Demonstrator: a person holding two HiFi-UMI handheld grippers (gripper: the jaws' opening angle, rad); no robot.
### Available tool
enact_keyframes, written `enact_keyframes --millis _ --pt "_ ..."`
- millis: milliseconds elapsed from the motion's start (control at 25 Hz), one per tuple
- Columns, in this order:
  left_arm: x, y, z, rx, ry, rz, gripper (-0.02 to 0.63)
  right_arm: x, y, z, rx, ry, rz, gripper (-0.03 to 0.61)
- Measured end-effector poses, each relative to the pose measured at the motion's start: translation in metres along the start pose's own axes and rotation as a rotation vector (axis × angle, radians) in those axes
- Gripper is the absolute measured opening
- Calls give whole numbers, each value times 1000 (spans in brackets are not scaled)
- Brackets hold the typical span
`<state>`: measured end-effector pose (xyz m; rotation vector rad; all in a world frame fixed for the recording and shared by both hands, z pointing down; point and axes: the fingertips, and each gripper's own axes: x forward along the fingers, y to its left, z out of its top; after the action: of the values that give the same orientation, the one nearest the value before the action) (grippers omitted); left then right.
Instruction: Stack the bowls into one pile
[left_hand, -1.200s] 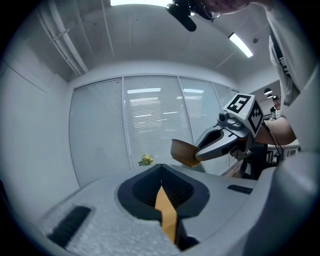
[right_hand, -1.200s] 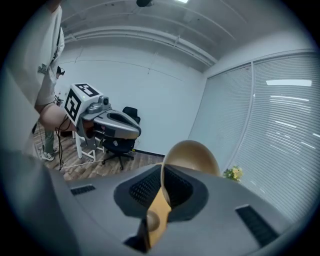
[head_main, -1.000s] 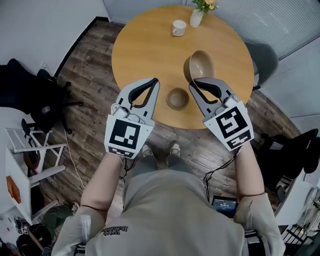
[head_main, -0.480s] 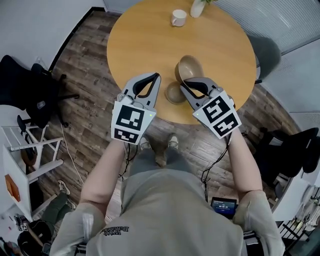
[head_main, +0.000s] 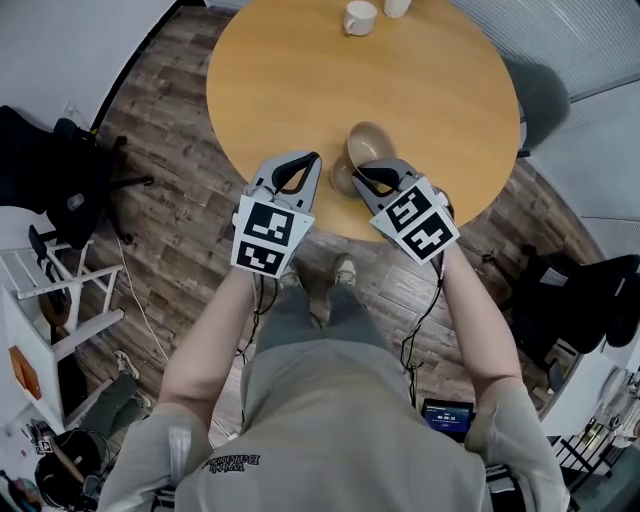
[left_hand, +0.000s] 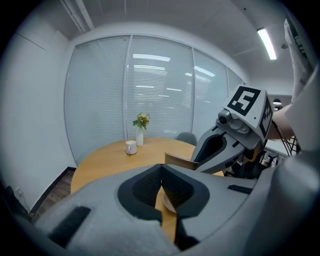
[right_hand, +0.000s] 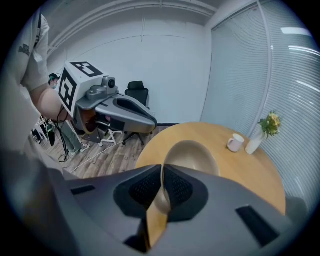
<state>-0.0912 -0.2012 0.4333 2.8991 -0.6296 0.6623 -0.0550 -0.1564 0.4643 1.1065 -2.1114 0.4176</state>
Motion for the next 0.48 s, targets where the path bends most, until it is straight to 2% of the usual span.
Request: enact_keyframes --millis 480 --pt "25 -4 -59 -42 100 -30 18 56 14 -52 49 114 83 36"
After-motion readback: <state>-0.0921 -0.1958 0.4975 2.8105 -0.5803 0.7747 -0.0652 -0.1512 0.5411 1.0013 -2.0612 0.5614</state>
